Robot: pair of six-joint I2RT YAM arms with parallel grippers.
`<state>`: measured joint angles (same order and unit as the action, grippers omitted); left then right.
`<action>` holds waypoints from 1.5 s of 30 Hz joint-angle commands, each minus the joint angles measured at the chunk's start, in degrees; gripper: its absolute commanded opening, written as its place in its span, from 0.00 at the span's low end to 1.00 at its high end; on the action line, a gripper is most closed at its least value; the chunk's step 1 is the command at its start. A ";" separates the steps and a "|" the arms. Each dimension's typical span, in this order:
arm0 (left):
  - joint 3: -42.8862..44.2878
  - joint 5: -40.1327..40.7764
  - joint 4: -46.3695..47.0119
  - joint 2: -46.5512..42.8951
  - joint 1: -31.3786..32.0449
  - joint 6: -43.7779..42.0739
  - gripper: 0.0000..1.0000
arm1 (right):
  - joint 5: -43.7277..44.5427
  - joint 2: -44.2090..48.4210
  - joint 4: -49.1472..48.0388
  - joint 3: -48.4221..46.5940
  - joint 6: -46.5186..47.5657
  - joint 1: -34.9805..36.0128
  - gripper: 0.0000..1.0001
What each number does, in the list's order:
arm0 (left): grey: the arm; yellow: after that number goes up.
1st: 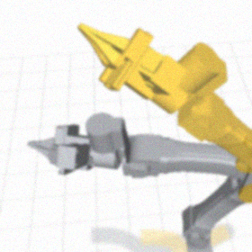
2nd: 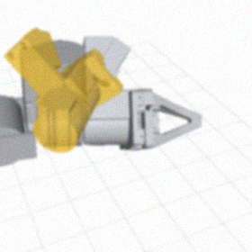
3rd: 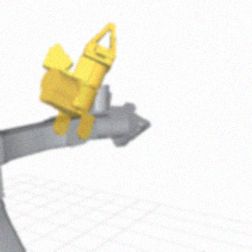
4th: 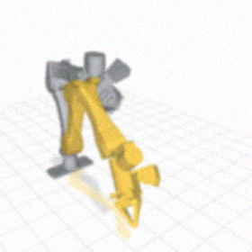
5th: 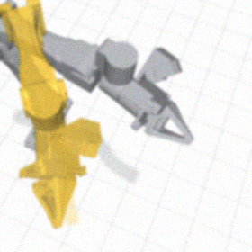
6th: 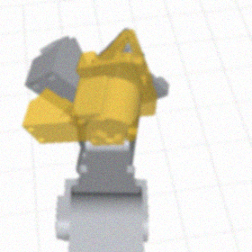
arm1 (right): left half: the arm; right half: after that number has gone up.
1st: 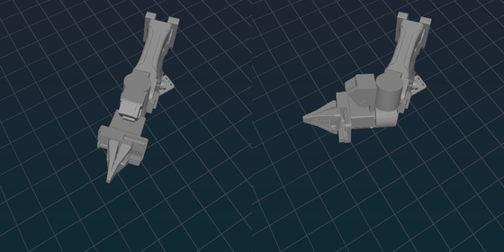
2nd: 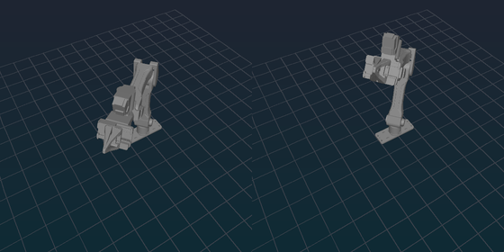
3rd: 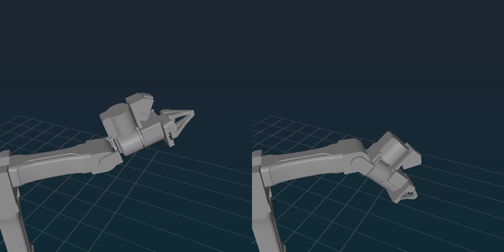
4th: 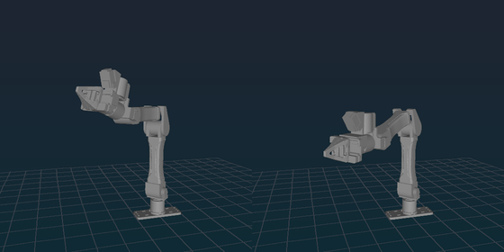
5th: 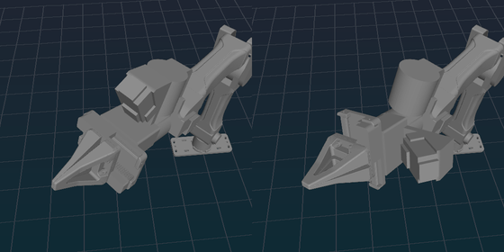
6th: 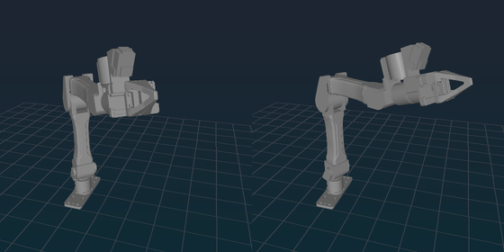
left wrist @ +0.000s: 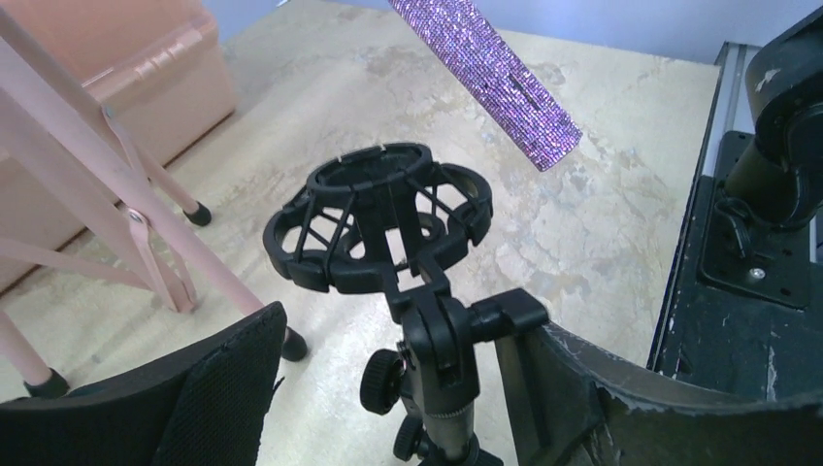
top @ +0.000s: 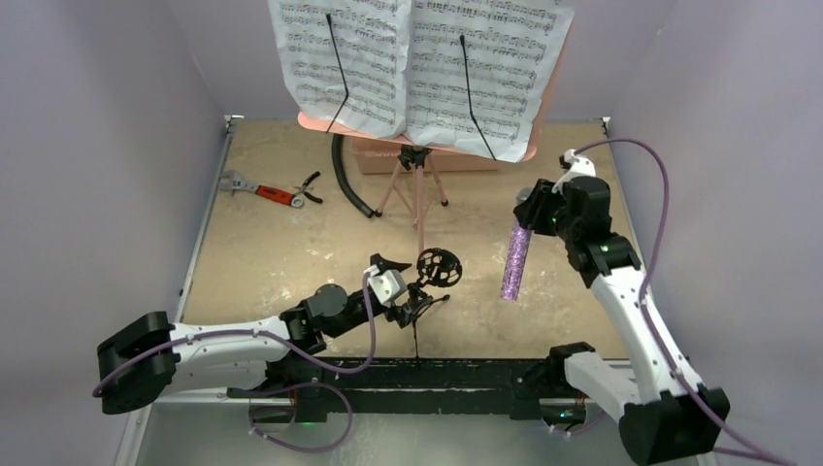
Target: Set up the instrument practice props
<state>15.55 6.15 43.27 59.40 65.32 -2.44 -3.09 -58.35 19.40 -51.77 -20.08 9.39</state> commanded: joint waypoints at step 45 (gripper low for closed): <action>34.43 24.66 -47.79 12.36 -5.74 38.39 0.14 | -11.59 27.34 -28.92 4.61 -1.59 0.19 0.00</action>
<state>46.68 37.80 -6.50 68.31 59.77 38.35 -12.62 -31.35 -2.42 -46.98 -20.32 9.39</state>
